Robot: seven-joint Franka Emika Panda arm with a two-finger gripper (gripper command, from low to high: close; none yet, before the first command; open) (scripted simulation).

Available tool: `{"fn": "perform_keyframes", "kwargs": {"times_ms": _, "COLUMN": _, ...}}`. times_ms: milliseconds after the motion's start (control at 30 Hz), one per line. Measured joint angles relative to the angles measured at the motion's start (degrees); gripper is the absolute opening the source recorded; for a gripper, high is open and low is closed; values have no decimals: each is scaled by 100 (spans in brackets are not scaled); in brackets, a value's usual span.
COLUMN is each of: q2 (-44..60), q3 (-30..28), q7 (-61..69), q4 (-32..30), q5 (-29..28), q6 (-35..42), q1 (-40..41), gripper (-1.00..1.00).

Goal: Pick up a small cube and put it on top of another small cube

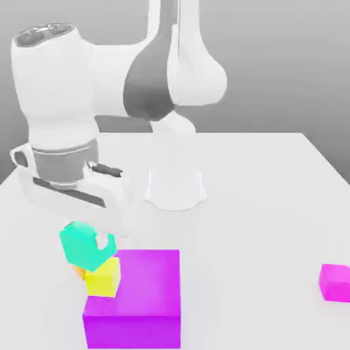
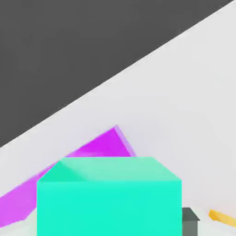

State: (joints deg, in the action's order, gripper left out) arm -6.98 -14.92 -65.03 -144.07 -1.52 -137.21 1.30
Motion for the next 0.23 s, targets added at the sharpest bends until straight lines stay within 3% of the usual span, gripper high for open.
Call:
{"fn": "perform_keyframes", "kwargs": {"times_ms": 133, "q2": 539, "q3": 1, "q7": -16, "q4": -276, "q5": 113, "q6": -811, "q1": -37, "gripper": -100}}
{"fn": "perform_keyframes", "kwargs": {"times_ms": 167, "q2": 631, "q3": -19, "q7": 4, "q4": -305, "q5": 146, "q6": -930, "q1": -62, "gripper": 100}}
{"fn": "perform_keyframes", "kwargs": {"times_ms": 233, "q2": 631, "q3": -19, "q7": 4, "q4": -305, "q5": 146, "q6": -930, "q1": -75, "gripper": 100}}
